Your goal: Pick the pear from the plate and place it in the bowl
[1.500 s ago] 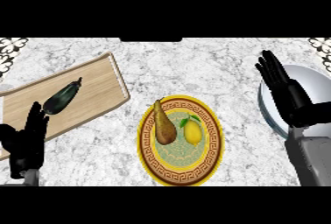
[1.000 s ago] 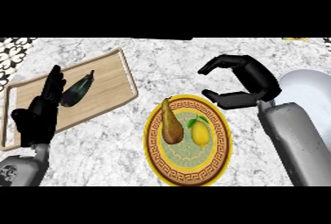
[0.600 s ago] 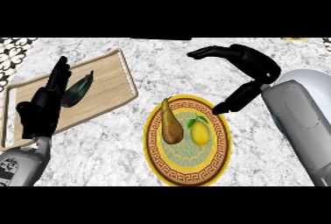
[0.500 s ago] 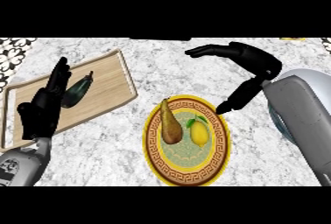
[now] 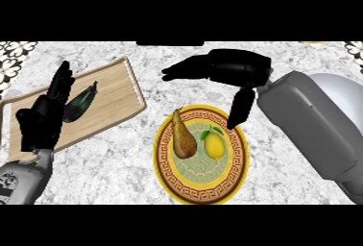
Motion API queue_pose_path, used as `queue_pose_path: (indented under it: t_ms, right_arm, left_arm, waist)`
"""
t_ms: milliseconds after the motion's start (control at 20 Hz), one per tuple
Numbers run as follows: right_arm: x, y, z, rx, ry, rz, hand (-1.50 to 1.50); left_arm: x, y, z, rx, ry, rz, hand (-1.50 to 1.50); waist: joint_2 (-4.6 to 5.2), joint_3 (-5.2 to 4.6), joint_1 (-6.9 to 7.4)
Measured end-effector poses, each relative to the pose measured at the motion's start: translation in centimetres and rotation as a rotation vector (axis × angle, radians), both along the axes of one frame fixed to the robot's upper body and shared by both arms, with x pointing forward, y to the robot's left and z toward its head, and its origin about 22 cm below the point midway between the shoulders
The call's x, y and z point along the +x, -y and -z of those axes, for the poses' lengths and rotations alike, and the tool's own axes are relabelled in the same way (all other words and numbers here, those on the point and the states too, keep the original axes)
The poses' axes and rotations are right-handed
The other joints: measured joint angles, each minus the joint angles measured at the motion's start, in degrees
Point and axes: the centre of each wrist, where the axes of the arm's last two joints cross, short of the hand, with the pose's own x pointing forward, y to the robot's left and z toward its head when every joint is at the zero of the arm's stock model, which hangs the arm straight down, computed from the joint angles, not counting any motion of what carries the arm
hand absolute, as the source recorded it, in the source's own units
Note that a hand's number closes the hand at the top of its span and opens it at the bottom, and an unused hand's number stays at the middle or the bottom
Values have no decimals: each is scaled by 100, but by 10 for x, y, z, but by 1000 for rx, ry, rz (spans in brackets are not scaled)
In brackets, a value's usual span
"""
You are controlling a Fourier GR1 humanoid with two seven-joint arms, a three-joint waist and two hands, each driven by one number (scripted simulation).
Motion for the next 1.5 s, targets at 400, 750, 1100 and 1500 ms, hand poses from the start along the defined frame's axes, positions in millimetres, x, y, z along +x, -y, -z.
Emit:
queue_pose_path:
  t_ms: [400, 750, 1100, 1500]
  right_arm:
    - [-18, -63, 16, -245, 28, -58, -150]
    - [-39, -91, 40, -412, 57, -71, -150]
    - [-43, -104, 67, -557, 110, -4, -150]
    - [-38, -107, 92, -582, 107, 30, -150]
  left_arm:
    - [-2, 0, 4, 0, 3, -4, 0]
    - [-2, -2, 4, 0, 2, -10, 0]
    - [-1, 1, 6, 2, 5, -11, 0]
    - [1, -1, 5, -3, 0, -8, 0]
  waist:
    - [3, 1, -13]
    - [1, 2, -45]
    - [8, 3, -38]
    - [12, 3, -36]
